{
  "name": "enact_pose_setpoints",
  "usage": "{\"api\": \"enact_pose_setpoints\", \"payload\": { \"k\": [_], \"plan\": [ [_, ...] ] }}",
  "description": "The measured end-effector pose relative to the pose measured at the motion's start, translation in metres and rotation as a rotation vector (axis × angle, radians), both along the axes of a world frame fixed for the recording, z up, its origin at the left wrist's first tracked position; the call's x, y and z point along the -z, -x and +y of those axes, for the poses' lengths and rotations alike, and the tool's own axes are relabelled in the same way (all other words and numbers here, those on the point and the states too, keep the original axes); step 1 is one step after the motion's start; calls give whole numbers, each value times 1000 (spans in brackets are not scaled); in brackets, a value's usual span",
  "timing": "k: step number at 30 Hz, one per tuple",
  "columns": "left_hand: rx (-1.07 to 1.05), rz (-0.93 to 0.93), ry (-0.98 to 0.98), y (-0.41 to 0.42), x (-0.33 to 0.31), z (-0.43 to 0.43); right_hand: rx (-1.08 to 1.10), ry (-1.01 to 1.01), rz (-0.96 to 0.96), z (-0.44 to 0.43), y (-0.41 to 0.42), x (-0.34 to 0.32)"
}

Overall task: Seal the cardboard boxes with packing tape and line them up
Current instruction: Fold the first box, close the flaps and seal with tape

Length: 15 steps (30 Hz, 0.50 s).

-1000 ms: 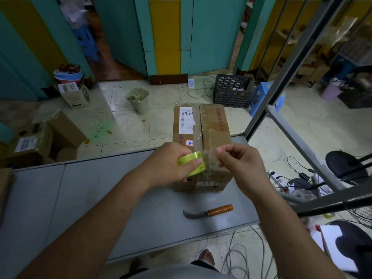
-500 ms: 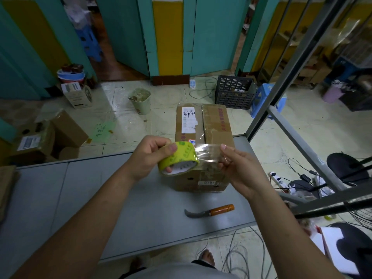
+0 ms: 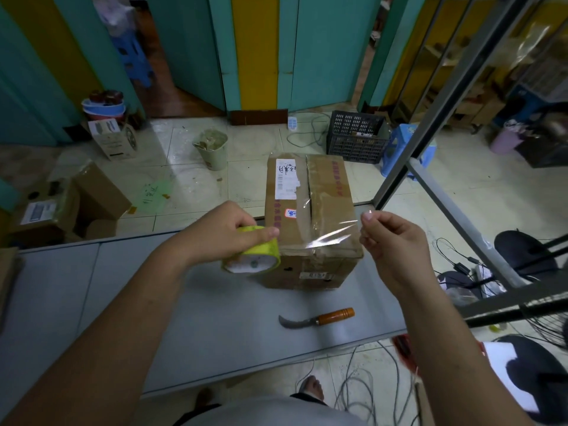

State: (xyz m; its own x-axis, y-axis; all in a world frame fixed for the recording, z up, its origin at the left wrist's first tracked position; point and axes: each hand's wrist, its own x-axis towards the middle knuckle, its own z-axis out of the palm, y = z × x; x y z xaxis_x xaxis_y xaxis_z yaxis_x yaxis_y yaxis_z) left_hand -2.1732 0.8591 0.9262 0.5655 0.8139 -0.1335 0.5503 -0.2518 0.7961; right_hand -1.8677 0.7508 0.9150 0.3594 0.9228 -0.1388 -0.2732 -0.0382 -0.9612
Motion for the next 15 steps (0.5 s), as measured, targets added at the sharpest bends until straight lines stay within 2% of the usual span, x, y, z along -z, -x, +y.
{"api": "enact_pose_setpoints", "payload": {
  "k": [4, 7, 9, 11, 12, 13, 15],
  "plan": [
    [43, -478, 264, 15, 16, 2, -10, 113, 125, -4, -12, 16],
    [26, -501, 197, 10, 31, 4, 1, 151, 154, -5, -13, 29],
    [30, -281, 56, 7, 36, 8, 36, 146, 133, -7, -17, 32],
    [43, 127, -93, 9, 38, 15, 85, 146, 85, -8, -25, 34],
    [42, 289, -104, 11, 38, 17, 96, 148, 56, -9, -28, 35],
    [32, 374, -74, 12, 38, 19, 101, 146, 39, -9, -29, 36],
    [-24, 420, -44, 15, 41, 23, 110, 148, 35, -9, -29, 39]
  ]
}}
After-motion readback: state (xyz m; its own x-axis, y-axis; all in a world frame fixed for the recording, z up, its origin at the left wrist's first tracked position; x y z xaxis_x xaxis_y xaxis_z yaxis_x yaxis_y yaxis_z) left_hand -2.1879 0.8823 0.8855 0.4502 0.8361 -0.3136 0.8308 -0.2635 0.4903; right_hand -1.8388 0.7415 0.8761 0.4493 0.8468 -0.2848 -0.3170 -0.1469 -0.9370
